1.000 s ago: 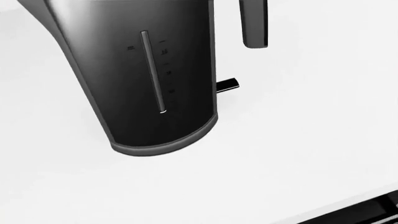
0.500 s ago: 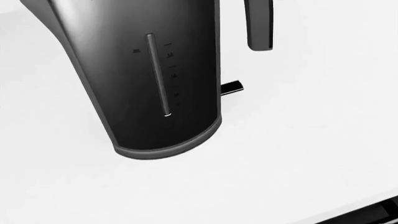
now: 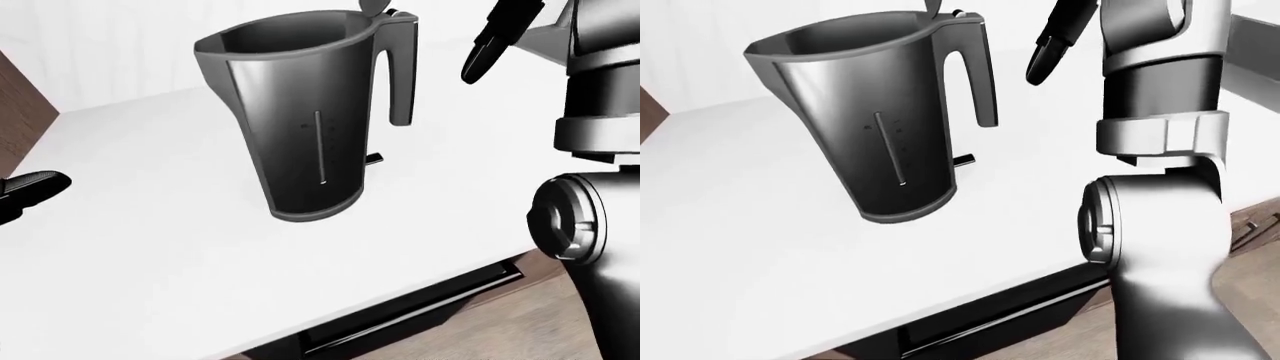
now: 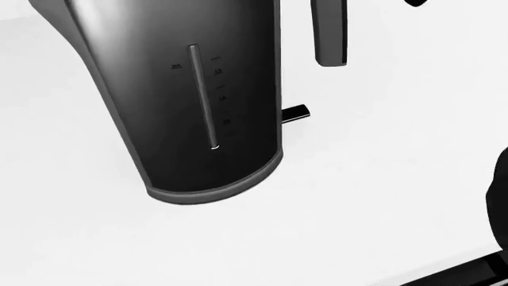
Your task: Close the lid of the electric kettle.
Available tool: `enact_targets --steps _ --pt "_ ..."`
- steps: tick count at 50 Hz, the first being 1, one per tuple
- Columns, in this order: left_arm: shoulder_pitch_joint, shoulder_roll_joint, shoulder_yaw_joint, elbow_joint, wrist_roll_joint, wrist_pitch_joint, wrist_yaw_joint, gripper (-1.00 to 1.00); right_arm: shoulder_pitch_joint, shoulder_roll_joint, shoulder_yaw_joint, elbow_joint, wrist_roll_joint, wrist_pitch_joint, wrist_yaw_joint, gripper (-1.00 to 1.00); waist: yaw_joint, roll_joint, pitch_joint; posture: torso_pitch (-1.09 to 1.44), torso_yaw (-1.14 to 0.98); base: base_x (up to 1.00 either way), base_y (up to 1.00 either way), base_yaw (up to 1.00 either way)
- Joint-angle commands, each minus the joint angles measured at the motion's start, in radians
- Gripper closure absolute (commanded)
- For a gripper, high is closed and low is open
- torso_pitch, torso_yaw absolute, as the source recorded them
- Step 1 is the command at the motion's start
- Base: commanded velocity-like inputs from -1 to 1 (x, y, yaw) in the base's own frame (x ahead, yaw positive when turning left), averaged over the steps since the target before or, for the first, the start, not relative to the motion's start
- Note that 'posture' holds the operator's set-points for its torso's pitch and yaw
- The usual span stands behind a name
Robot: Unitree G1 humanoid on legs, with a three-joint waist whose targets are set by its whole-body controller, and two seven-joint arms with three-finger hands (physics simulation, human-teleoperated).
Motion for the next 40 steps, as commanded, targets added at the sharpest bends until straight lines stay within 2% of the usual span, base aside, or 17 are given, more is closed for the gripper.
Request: enact_targets --steps 1,25,40 --pt "-0.015 0.023 0.016 -0.024 -0.002 -0.026 0.000 -1.00 -0.035 -0.002 -0.002 -0.031 -0.007 -0.017 -0.009 -1.00 -0.001 0.003 -0.025 0.00 0.00 0.00 0.00 0.00" --pt "-0.011 0.045 0.042 -0.033 -0.047 -0.003 0.024 -1.00 -0.169 0.081 0.020 0.126 -0.022 -0.051 -0.062 -1.00 -0.006 0.014 -0.025 0.00 0.00 0.00 0.00 0.00" --pt "-0.010 0.044 0.036 -0.026 -0.044 -0.013 0.024 -1.00 -0.288 0.021 0.022 0.219 -0.040 -0.110 -0.026 -1.00 -0.007 0.016 -0.020 0.00 0.00 0.00 0.00 0.00"
